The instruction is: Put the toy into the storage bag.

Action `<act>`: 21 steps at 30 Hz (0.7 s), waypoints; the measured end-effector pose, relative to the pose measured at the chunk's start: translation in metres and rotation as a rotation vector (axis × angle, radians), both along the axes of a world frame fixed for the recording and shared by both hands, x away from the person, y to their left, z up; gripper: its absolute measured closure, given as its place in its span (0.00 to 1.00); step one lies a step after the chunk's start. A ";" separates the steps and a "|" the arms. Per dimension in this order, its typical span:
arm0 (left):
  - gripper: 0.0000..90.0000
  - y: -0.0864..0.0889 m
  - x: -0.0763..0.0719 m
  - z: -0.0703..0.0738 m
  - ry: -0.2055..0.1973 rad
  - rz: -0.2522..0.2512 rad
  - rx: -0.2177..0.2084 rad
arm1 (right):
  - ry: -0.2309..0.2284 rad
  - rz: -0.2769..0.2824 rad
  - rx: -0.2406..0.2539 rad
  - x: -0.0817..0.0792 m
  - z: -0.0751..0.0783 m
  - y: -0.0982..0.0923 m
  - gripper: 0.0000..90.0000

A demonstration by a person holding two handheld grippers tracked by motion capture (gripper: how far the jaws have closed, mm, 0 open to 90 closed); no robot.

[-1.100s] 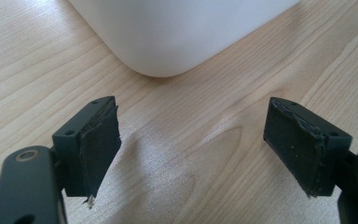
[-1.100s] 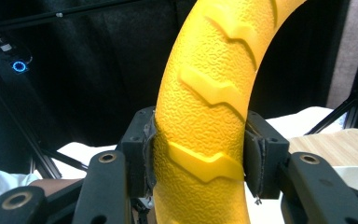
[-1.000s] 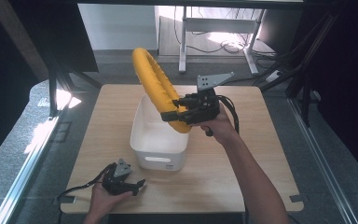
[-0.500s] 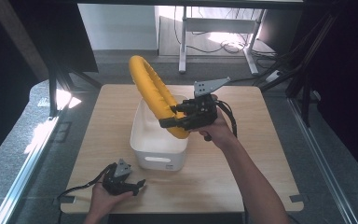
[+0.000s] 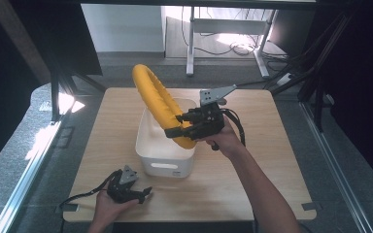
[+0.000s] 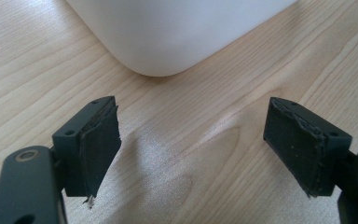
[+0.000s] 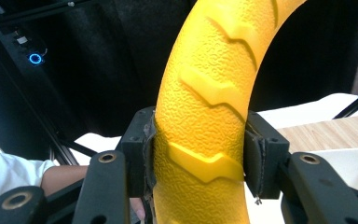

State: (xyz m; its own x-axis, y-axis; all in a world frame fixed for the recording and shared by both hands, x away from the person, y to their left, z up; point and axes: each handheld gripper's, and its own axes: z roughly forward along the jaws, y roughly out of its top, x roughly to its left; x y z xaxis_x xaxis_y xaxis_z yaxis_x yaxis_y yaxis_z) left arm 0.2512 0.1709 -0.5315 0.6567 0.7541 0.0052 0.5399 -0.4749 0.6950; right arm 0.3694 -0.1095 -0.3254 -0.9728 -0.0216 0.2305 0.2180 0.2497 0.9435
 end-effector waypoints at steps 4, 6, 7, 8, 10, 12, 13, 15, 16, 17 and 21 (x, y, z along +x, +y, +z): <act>0.21 0.000 0.000 0.000 0.000 0.000 -0.001 | 0.001 0.004 -0.003 0.001 -0.004 0.002 0.57; 0.21 0.000 0.000 0.000 -0.001 0.000 -0.001 | 0.002 0.006 -0.004 0.001 -0.006 0.003 0.57; 0.21 0.000 0.000 0.000 -0.001 0.000 0.000 | 0.012 0.007 -0.011 0.002 -0.009 0.004 0.57; 0.21 0.000 0.000 0.000 -0.001 0.000 0.001 | 0.010 0.008 -0.010 0.002 -0.010 0.004 0.57; 0.21 0.000 0.000 0.000 0.000 -0.001 0.001 | 0.012 0.006 -0.011 0.002 -0.011 0.004 0.57; 0.21 0.000 0.000 -0.001 0.000 -0.001 0.000 | 0.020 0.005 -0.017 0.003 -0.013 0.004 0.57; 0.21 -0.001 0.000 -0.001 0.002 -0.001 0.001 | 0.020 0.003 -0.018 0.003 -0.015 0.004 0.57; 0.21 -0.001 0.000 -0.001 0.001 -0.002 -0.001 | 0.028 0.002 -0.022 0.004 -0.017 0.005 0.57; 0.21 -0.001 0.000 -0.002 0.001 -0.002 -0.001 | 0.028 0.003 -0.023 0.004 -0.018 0.005 0.57; 0.21 -0.001 0.000 -0.002 0.001 -0.002 -0.001 | 0.028 0.003 -0.023 0.004 -0.018 0.005 0.57; 0.21 -0.001 0.000 -0.002 0.001 -0.002 -0.002 | 0.041 0.005 -0.030 0.007 -0.023 0.006 0.57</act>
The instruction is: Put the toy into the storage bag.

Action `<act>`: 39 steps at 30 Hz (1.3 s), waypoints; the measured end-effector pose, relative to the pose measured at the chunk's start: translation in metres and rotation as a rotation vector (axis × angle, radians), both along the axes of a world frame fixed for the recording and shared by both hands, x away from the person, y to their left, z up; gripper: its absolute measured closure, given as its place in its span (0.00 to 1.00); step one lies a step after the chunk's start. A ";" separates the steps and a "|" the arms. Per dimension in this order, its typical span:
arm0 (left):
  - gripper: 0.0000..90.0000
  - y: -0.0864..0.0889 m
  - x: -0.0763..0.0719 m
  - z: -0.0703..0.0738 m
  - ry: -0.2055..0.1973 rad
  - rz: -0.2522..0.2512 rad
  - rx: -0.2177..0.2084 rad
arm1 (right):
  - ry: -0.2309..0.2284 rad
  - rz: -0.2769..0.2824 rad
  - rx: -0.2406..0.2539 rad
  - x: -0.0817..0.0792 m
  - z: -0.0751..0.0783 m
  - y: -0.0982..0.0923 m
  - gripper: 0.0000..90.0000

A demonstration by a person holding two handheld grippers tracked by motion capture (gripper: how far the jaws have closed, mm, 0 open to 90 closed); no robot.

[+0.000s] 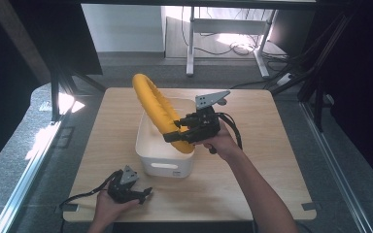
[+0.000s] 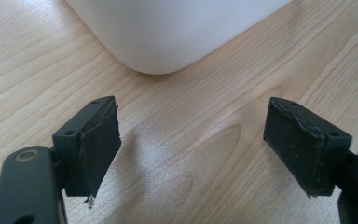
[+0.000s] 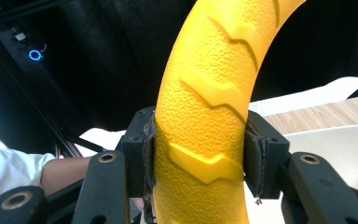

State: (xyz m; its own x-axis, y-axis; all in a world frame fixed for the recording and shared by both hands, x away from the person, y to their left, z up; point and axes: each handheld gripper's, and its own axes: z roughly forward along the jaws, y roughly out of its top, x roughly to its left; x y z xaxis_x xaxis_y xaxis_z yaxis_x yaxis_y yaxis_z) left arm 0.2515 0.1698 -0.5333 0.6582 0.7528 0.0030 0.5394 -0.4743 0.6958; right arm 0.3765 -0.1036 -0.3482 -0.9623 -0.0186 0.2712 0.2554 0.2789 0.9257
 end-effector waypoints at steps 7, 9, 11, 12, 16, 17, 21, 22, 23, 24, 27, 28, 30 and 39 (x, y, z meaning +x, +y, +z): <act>0.21 0.000 0.000 0.000 0.001 -0.002 0.002 | 0.014 -0.003 -0.012 0.003 -0.006 0.001 0.57; 0.21 0.000 0.000 0.000 0.003 -0.002 0.005 | 0.018 -0.002 -0.013 0.003 -0.010 0.002 0.57; 0.21 0.000 0.000 0.000 0.003 -0.001 0.005 | 0.017 -0.001 -0.016 0.003 -0.011 0.002 0.57; 0.21 0.000 0.000 0.000 0.003 -0.001 0.005 | 0.017 -0.001 -0.016 0.003 -0.011 0.002 0.57; 0.21 0.000 0.000 0.000 0.005 -0.003 0.005 | 0.020 0.000 -0.025 0.003 -0.012 0.002 0.57; 0.21 0.000 0.000 0.000 0.007 -0.005 0.005 | 0.017 0.002 -0.036 0.002 -0.014 0.001 0.57; 0.21 0.000 0.000 -0.001 0.009 -0.005 0.004 | -0.006 -0.007 -0.060 0.001 -0.016 0.001 0.56; 0.21 -0.001 0.000 -0.001 0.010 -0.006 0.003 | 0.001 -0.011 -0.060 0.002 -0.018 -0.001 0.56; 0.21 -0.001 0.000 -0.001 0.010 -0.007 0.002 | 0.001 -0.011 -0.060 0.002 -0.018 -0.001 0.56; 0.21 -0.001 0.000 -0.001 0.010 -0.006 0.003 | 0.000 -0.010 -0.062 0.003 -0.019 -0.002 0.56; 0.21 -0.001 0.000 -0.001 0.011 -0.008 0.006 | -0.012 -0.009 -0.070 0.002 -0.021 -0.002 0.55; 0.21 -0.001 0.001 -0.001 0.012 -0.009 0.006 | -0.016 -0.011 -0.071 0.002 -0.021 -0.002 0.55; 0.21 -0.001 0.001 -0.001 0.013 -0.010 0.007 | -0.028 -0.014 -0.071 0.001 -0.021 -0.002 0.55; 0.20 -0.001 0.000 -0.002 0.015 -0.010 0.009 | -0.105 -0.067 -0.079 -0.011 -0.017 -0.005 0.41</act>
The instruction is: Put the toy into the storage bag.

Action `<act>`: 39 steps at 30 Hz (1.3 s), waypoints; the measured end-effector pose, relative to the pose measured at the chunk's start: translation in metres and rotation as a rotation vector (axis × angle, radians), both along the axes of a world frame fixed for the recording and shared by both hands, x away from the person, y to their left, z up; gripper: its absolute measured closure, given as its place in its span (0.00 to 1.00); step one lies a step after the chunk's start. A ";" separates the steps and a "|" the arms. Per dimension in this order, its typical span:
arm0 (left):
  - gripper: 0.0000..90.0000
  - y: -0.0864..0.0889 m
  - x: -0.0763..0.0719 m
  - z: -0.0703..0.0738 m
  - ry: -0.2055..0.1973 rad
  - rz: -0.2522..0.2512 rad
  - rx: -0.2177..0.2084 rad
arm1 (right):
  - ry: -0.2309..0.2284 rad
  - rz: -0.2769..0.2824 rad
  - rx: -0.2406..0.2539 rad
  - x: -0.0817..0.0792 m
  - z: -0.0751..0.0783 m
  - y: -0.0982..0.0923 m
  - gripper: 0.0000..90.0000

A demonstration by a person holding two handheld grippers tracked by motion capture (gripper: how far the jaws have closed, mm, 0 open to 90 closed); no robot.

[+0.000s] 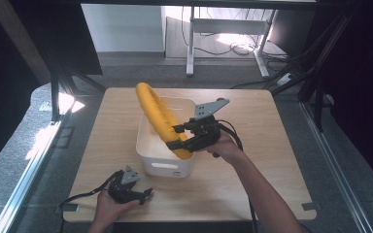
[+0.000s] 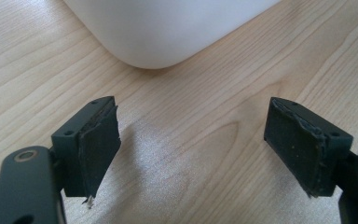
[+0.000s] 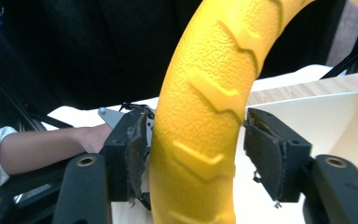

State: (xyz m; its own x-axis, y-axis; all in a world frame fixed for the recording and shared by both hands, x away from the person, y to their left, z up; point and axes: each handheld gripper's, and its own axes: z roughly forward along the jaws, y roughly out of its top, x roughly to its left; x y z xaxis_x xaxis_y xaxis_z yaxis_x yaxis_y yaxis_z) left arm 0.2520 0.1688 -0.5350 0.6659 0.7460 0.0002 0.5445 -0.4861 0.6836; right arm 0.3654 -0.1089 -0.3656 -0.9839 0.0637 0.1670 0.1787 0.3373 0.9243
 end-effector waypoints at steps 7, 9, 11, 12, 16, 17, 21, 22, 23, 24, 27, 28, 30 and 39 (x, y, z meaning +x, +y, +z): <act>0.20 0.000 0.000 0.000 -0.001 0.000 -0.004 | -0.034 -0.061 0.031 -0.010 0.001 -0.019 0.39; 0.20 0.000 0.000 0.000 -0.002 0.000 -0.004 | -0.044 -0.079 0.037 -0.012 -0.001 -0.026 0.39; 0.20 0.000 -0.001 0.001 -0.001 0.001 -0.003 | -0.047 -0.102 0.037 -0.013 -0.006 -0.038 0.39; 0.20 0.000 -0.001 0.001 -0.001 0.001 -0.003 | -0.044 -0.111 0.037 -0.013 -0.008 -0.042 0.39; 0.20 0.000 0.000 0.000 -0.001 0.001 -0.004 | -0.033 -0.155 0.029 -0.013 -0.020 -0.064 0.40; 0.20 0.000 0.000 0.000 -0.001 -0.001 -0.001 | -0.030 -0.165 0.025 -0.013 -0.024 -0.070 0.40; 0.20 0.000 0.000 0.001 -0.001 0.001 0.002 | -0.028 -0.231 0.009 -0.014 -0.036 -0.092 0.40; 0.20 0.000 0.000 0.001 -0.001 0.001 0.002 | -0.028 -0.231 0.009 -0.014 -0.036 -0.092 0.40; 0.20 0.000 0.000 0.000 -0.002 0.000 0.000 | -0.031 -0.271 -0.002 -0.014 -0.044 -0.102 0.40; 0.20 0.000 0.000 0.000 -0.002 0.000 0.000 | -0.025 -0.291 -0.007 -0.014 -0.048 -0.108 0.40; 0.20 0.000 0.000 0.000 -0.002 0.000 0.007 | -0.020 -0.341 -0.033 -0.015 -0.061 -0.121 0.40; 0.20 0.000 0.000 0.000 -0.003 -0.001 0.006 | -0.018 -0.357 -0.046 -0.015 -0.065 -0.125 0.40; 0.20 0.000 0.000 0.000 -0.002 0.001 0.004 | -0.018 -0.372 -0.060 -0.016 -0.070 -0.128 0.40; 0.20 -0.001 0.000 0.000 0.004 0.003 0.007 | 0.030 -0.457 -0.100 -0.018 -0.108 -0.149 0.40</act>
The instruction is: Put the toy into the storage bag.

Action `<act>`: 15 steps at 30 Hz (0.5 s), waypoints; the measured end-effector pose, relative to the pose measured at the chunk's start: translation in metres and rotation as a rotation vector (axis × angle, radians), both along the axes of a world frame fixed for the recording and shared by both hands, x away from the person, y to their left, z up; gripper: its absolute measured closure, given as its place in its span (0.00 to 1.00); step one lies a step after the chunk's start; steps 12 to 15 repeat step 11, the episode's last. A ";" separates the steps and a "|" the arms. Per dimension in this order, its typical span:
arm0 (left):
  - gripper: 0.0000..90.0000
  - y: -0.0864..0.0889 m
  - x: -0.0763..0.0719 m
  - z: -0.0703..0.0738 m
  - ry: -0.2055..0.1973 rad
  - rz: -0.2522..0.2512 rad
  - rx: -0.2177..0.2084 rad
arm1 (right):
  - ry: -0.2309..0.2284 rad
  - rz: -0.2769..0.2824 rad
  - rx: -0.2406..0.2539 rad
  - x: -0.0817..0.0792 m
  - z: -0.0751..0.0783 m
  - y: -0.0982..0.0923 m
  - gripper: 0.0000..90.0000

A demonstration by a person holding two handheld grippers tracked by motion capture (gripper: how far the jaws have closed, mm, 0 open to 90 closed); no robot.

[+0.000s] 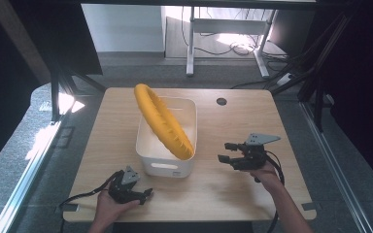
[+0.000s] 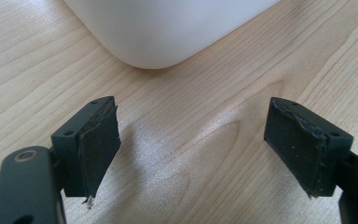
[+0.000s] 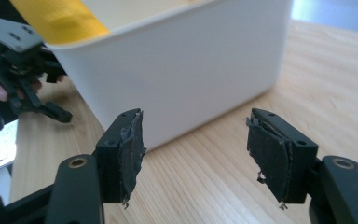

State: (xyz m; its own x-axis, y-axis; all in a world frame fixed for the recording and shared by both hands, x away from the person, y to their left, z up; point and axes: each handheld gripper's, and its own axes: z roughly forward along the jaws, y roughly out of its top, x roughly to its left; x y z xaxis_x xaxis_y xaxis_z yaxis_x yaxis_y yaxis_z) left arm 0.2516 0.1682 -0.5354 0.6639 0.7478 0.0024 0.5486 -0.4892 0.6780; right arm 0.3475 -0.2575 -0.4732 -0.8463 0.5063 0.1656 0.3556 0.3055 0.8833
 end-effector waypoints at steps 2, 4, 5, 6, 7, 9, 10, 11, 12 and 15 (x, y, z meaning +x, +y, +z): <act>0.20 0.000 0.000 0.000 -0.002 0.000 0.001 | -0.001 -0.006 0.000 0.000 -0.001 -0.001 0.40; 0.20 0.000 0.000 0.000 -0.001 -0.001 0.002 | 0.002 -0.012 0.007 0.000 -0.002 -0.002 0.40; 0.20 0.000 0.000 0.000 0.000 -0.002 0.004 | -0.002 -0.016 0.010 0.000 -0.002 -0.001 0.40; 0.20 0.000 0.000 0.000 0.000 -0.002 0.004 | 0.001 -0.015 0.009 0.000 -0.003 -0.001 0.40; 0.20 0.000 0.000 0.000 -0.001 -0.002 0.003 | 0.001 -0.016 0.006 -0.001 -0.004 -0.001 0.40; 0.20 0.000 0.000 0.000 -0.002 -0.002 0.002 | 0.004 -0.016 -0.003 -0.002 -0.005 -0.001 0.39; 0.20 0.000 0.000 0.000 -0.006 0.000 0.000 | 0.005 -0.015 -0.024 -0.003 -0.009 0.000 0.38; 0.20 0.000 0.000 0.000 -0.006 0.000 0.000 | 0.005 -0.015 -0.024 -0.003 -0.009 0.000 0.38; 0.20 0.000 0.000 0.000 -0.006 0.000 0.000 | 0.005 -0.015 -0.024 -0.003 -0.009 0.000 0.38; 0.20 0.000 0.000 0.000 -0.006 0.000 0.000 | 0.005 -0.015 -0.024 -0.003 -0.009 0.000 0.38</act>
